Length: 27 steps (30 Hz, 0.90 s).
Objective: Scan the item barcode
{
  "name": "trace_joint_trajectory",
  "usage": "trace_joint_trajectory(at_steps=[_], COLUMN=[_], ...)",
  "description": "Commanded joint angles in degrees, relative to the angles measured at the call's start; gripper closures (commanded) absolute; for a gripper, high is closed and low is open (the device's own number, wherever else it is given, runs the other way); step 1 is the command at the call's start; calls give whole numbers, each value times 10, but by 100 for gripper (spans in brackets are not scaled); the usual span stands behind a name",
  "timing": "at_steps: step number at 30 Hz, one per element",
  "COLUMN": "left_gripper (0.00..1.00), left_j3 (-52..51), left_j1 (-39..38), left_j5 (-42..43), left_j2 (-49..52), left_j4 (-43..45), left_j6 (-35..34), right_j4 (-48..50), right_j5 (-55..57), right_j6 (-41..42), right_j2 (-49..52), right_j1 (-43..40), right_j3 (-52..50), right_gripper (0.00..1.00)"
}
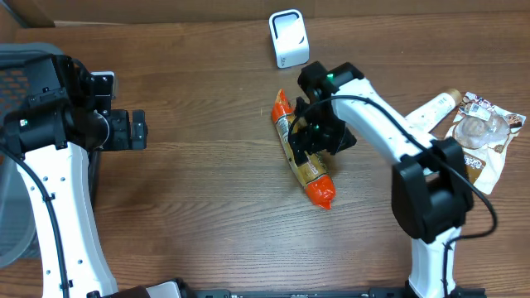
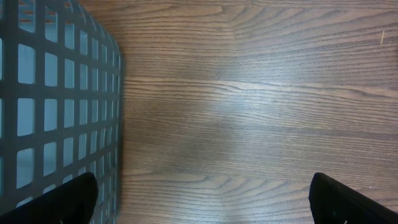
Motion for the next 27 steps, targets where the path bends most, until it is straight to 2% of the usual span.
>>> trace_joint_trajectory(at_steps=[1, 5, 10, 14, 17, 27], left_gripper=[0, 1, 0, 0, 1, 0], left_j3=[2, 2, 2, 2, 2, 2], left_j1=[-1, -1, -1, -1, -1, -1], left_j5=[9, 9, 9, 9, 9, 9], left_j2=[-7, -7, -7, -7, -7, -7], left_j4=[0, 0, 0, 1, 0, 0], left_j6=[15, 15, 15, 15, 15, 15], right_j4=[-8, 13, 78, 144, 176, 149], right_j5=[-9, -9, 83, 188, 184, 154], right_j6=[1, 0, 2, 51, 52, 51], right_j2=[-26, -26, -26, -26, -26, -34], right_j1=[12, 46, 87, 84, 65, 31], right_j3=[10, -23, -90, -155, -179, -122], right_gripper=[2, 0, 0, 0, 0, 0])
